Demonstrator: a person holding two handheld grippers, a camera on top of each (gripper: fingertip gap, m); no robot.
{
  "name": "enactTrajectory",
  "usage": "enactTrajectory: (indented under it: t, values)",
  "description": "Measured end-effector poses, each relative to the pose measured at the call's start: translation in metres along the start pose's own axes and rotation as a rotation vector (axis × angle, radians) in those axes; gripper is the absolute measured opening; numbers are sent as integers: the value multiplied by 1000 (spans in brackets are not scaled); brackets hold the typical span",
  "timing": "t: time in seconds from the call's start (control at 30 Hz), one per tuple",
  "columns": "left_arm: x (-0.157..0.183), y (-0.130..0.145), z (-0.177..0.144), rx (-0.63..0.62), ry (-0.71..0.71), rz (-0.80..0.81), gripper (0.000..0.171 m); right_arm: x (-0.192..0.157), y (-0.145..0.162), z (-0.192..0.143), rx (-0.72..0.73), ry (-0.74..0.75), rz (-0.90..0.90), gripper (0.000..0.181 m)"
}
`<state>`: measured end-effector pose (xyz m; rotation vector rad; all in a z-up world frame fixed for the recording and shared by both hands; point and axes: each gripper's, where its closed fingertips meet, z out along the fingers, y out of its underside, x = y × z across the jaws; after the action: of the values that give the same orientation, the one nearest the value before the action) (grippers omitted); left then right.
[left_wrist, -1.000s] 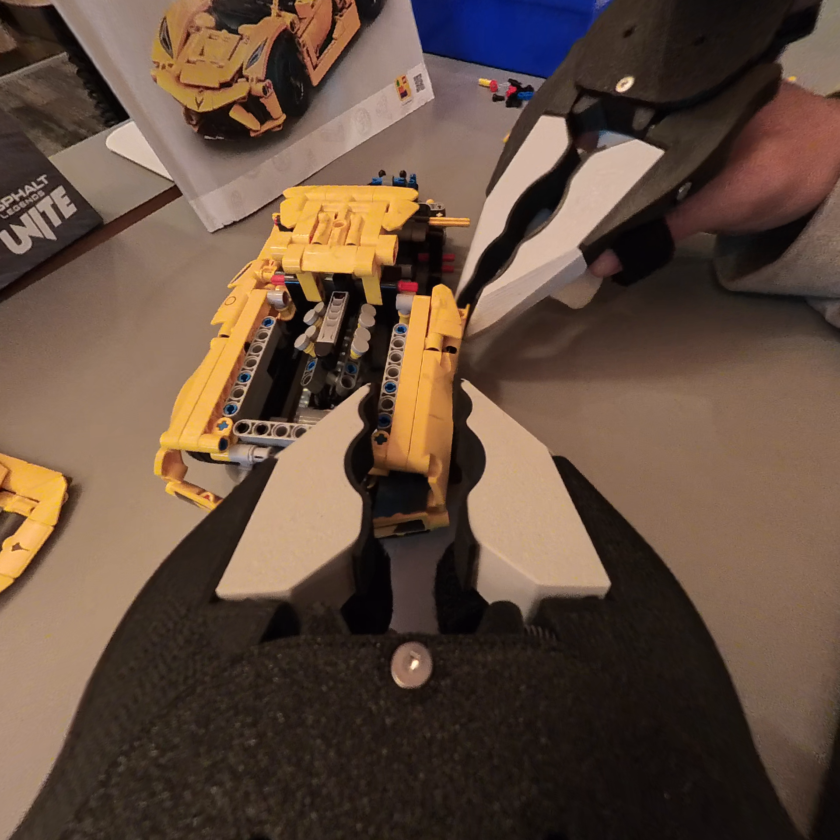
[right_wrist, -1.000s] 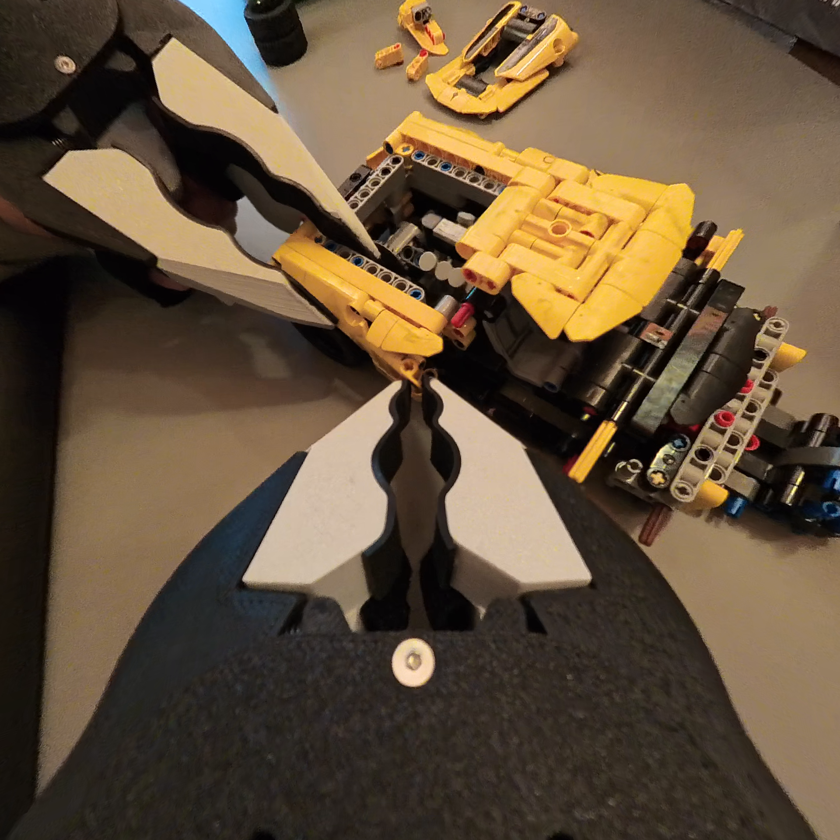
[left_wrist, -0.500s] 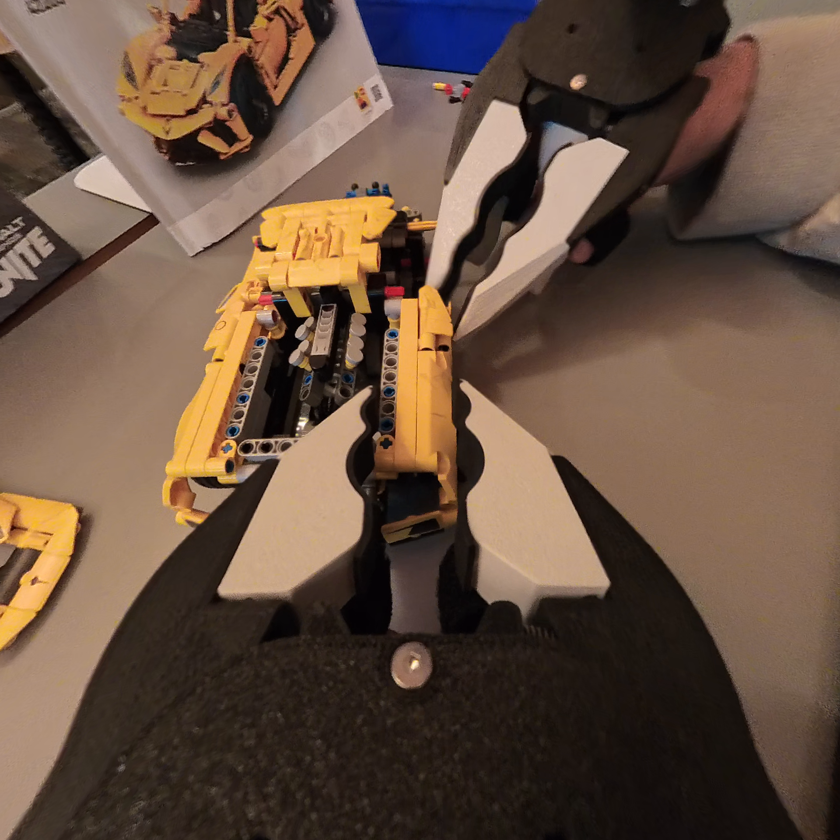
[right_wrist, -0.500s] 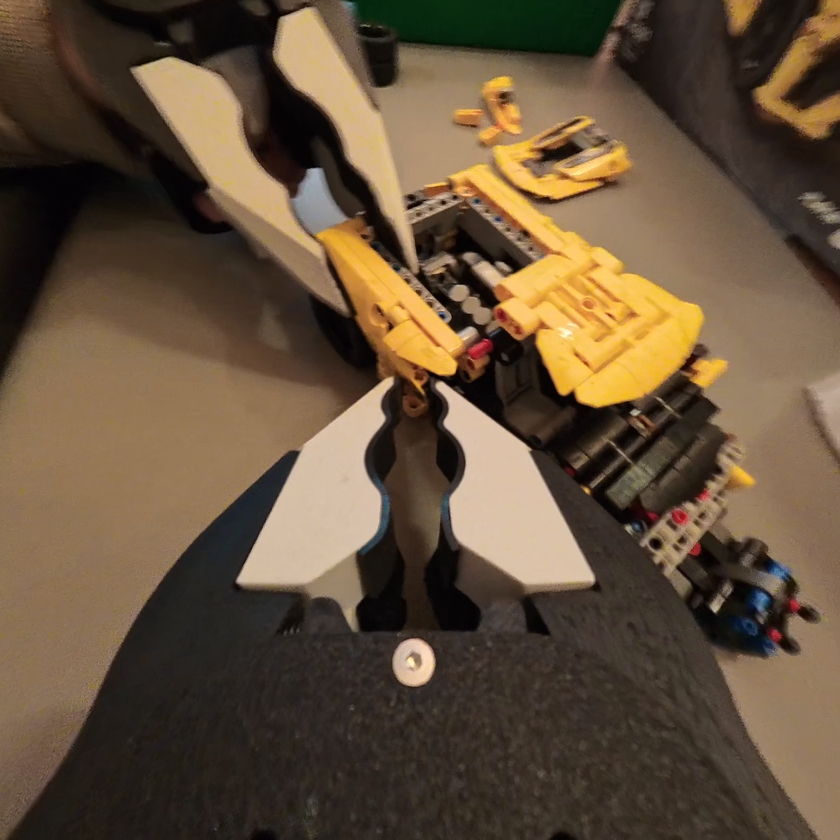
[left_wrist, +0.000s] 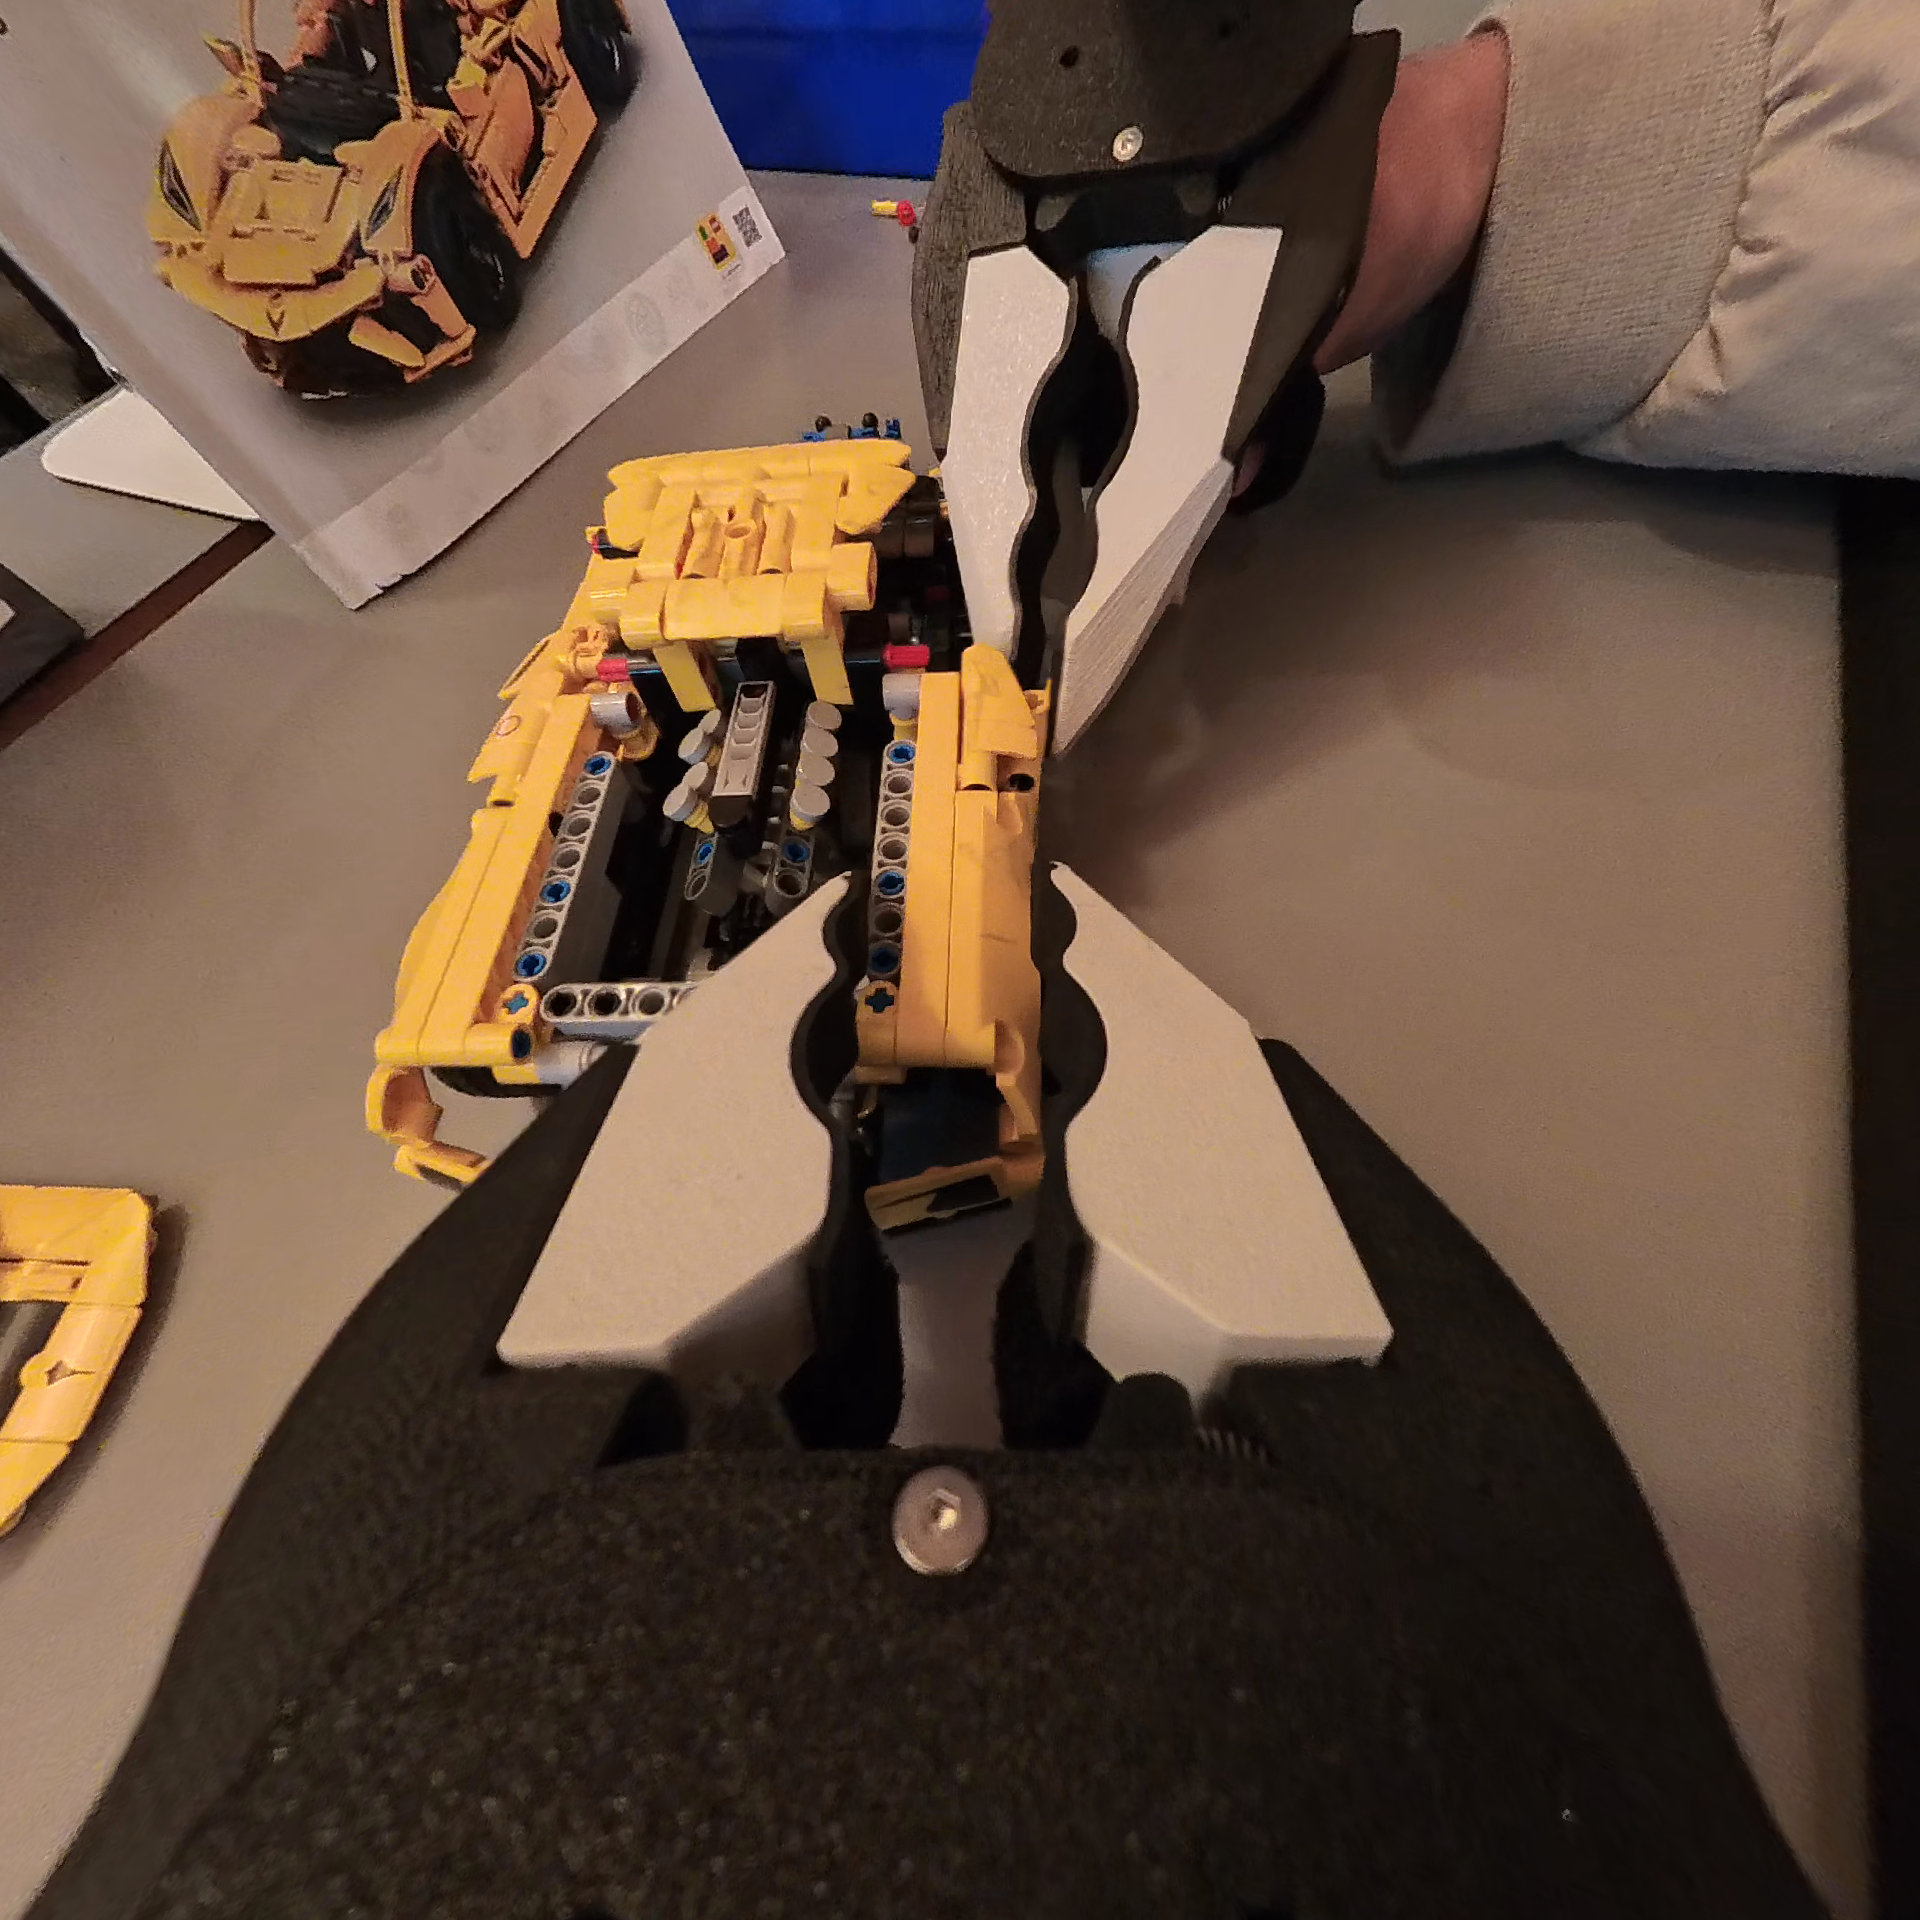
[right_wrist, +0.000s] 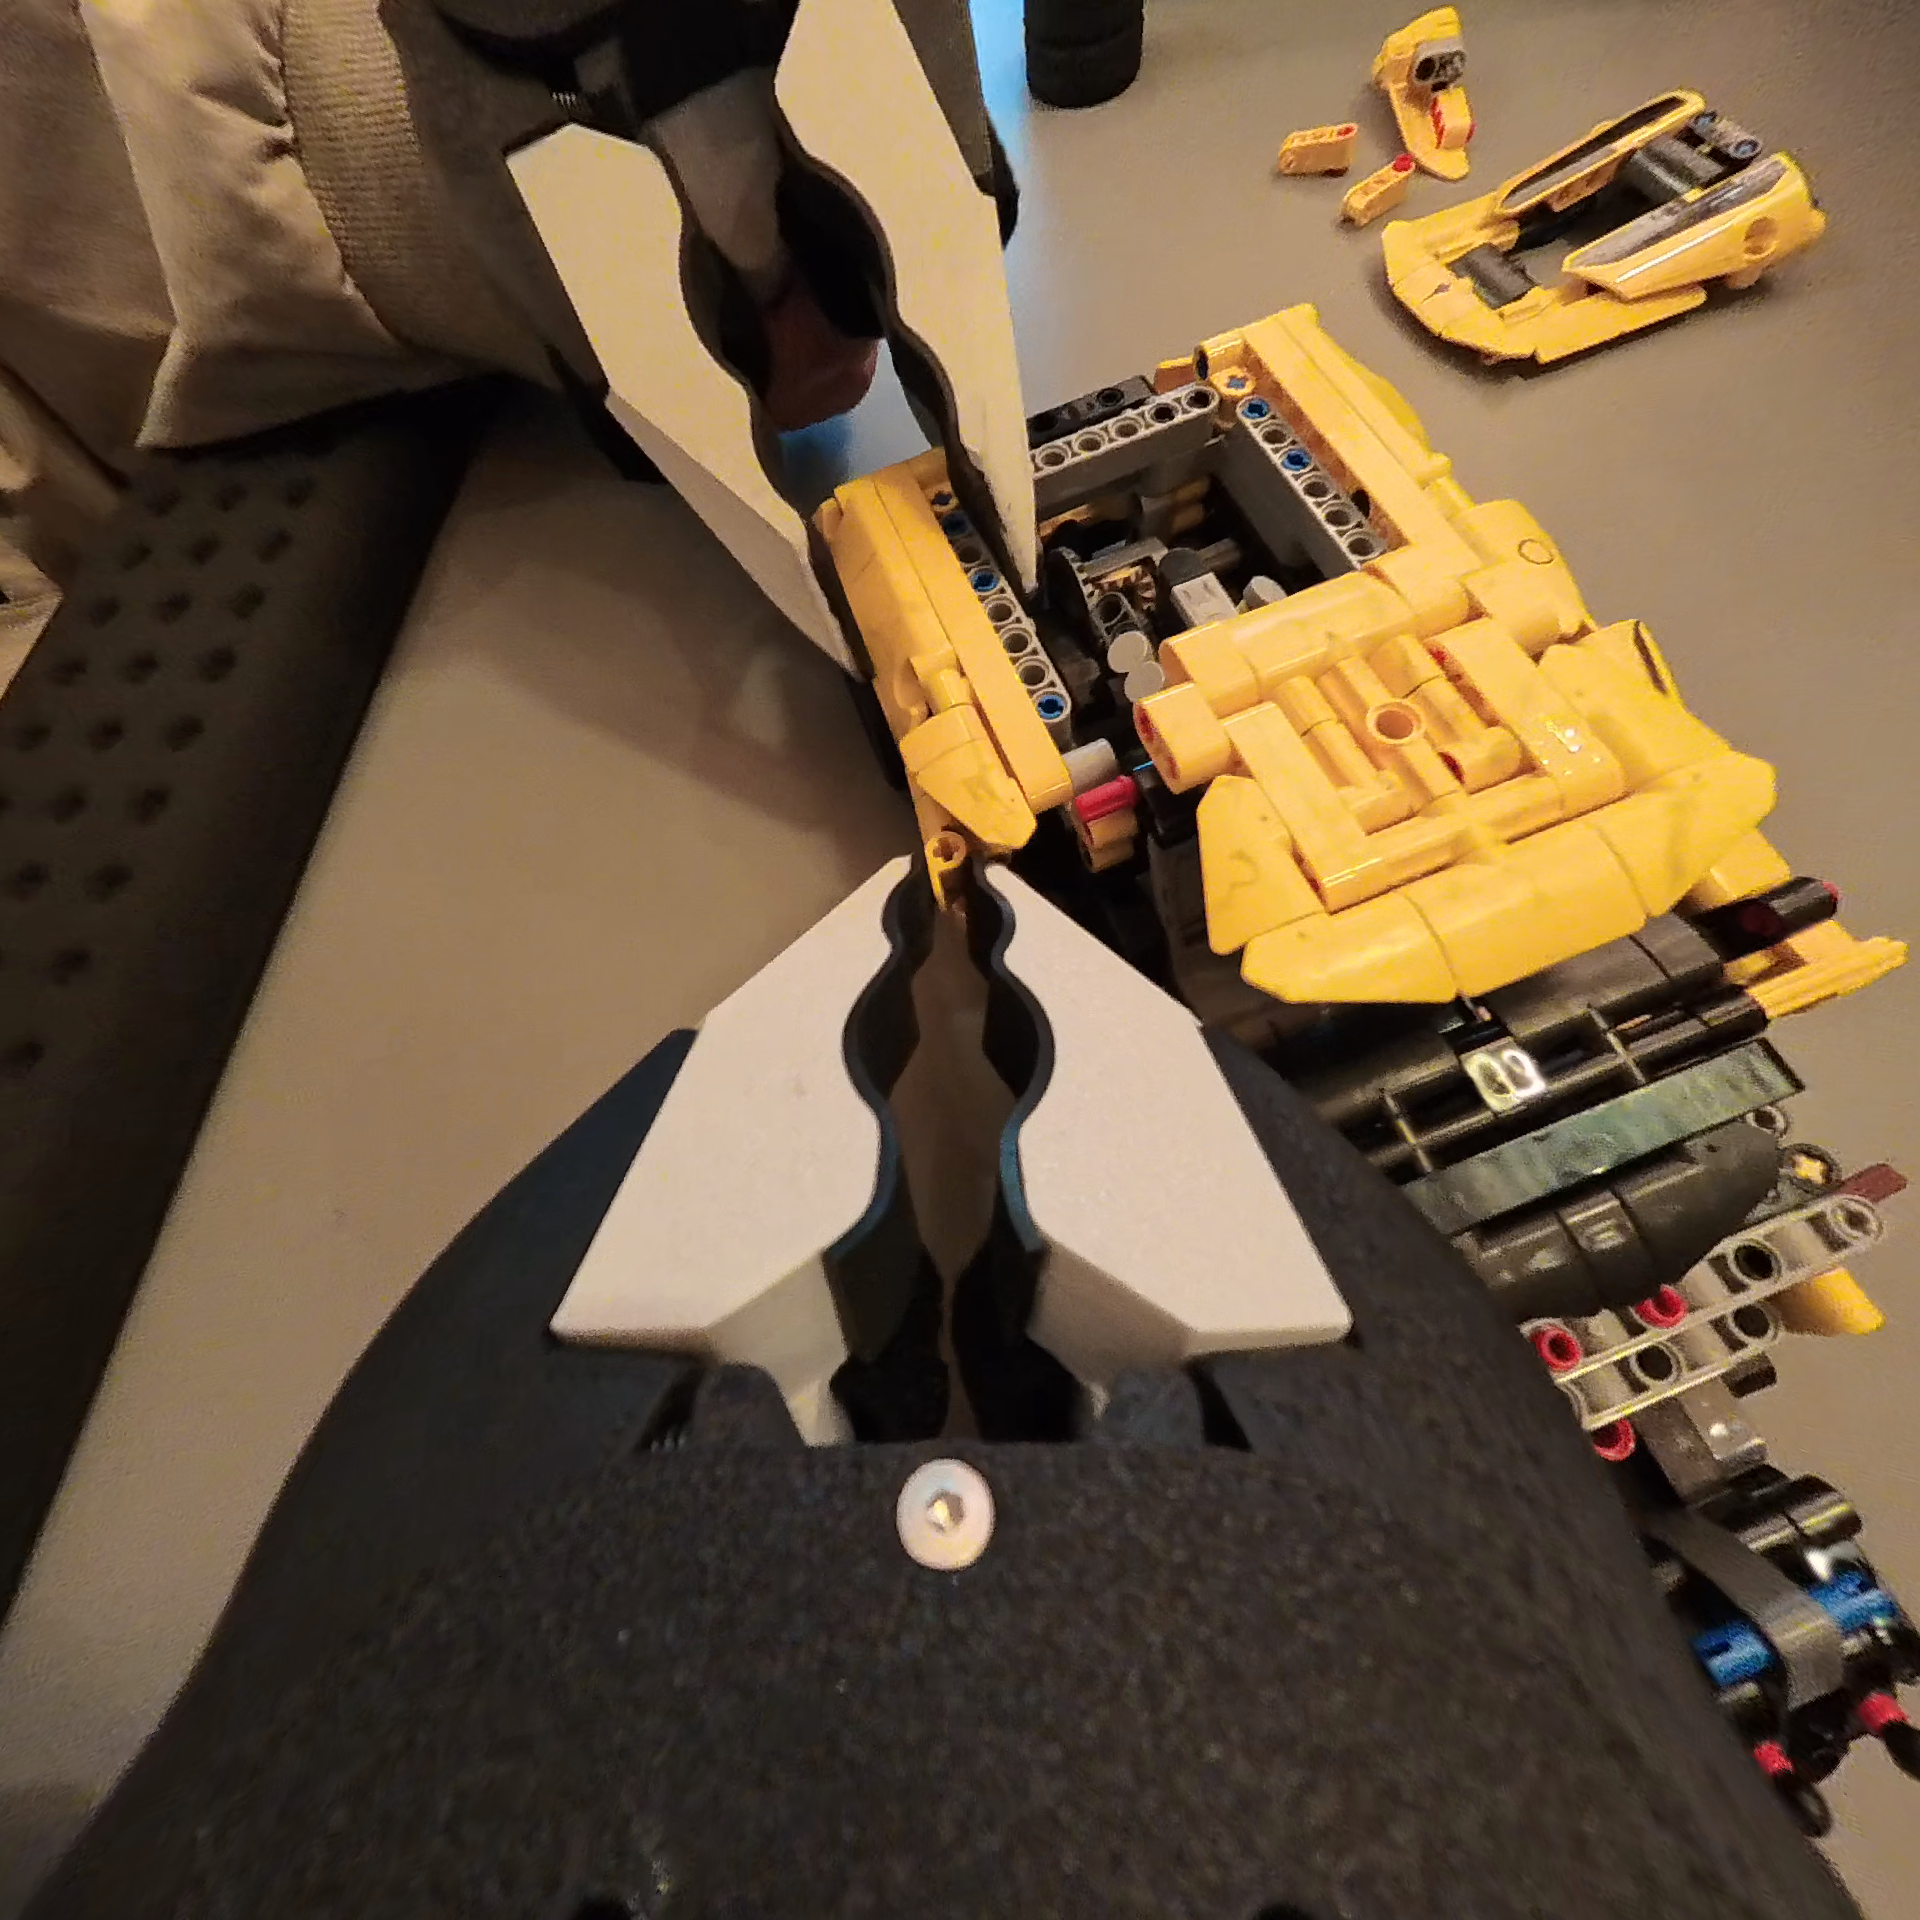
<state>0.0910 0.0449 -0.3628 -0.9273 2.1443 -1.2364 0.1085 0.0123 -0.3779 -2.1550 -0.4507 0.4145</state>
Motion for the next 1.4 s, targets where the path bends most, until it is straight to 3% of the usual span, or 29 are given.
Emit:
enactTrajectory:
  t: [0.67, 0.87, 1.07, 1.1, 1.2, 1.3, 1.4]
  values:
    - [4, 0, -2, -2, 35, -28, 30, 1, 10, -10, -63, 12, 39, 2]
    - [5, -1, -1, -1, 36, -32, 31, -9, 14, -12, -112, 72, -62, 0]
    - [4, -1, 0, -3, 9, -9, 31, -2, 13, -12, -107, 124, -33, 1]
    - [4, -1, 0, -3, 9, -6, 31, -2, 12, -11, -92, 129, -15, 2]
    - [4, -2, 1, 7, 12, -17, 31, -4, 5, -5, -59, 155, -23, 29]
    - [3, -3, 1, 11, 23, -16, 30, 5, 7, 5, -111, 240, -82, 19]
    - [4, -2, 0, 20, 22, -19, 30, 2, 9, 5, -145, 197, -71, 16]
